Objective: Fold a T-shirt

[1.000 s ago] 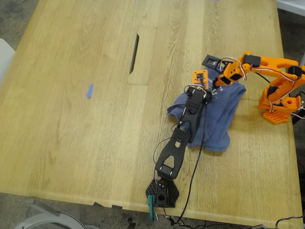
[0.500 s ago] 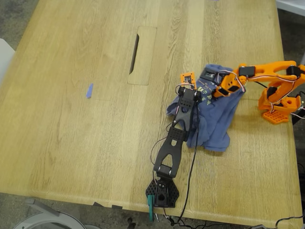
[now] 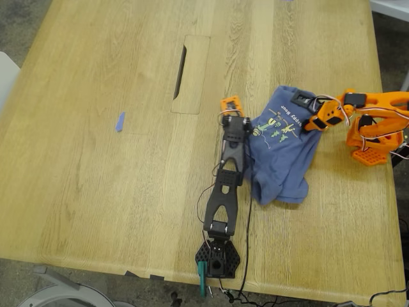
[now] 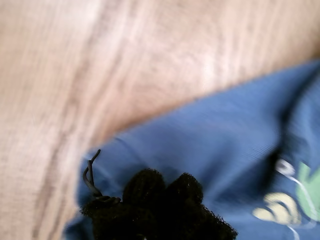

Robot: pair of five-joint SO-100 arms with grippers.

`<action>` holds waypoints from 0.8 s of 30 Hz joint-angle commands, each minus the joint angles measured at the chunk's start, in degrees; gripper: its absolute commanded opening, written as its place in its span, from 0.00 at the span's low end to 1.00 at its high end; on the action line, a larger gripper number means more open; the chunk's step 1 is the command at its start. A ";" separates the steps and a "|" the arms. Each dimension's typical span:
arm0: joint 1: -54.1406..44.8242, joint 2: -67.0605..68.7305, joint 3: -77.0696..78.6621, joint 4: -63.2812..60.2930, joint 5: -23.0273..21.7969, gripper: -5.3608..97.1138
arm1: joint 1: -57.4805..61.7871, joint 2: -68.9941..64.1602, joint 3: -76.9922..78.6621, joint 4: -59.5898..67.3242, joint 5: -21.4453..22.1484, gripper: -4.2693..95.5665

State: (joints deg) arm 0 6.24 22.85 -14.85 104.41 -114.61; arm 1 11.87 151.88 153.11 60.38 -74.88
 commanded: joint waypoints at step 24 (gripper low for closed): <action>9.84 37.53 31.82 1.32 -2.29 0.05 | 4.04 -13.18 -36.04 17.75 -1.58 0.04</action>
State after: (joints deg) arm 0 13.27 45.62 12.22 104.50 -116.02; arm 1 17.93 141.68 123.84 77.34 -76.90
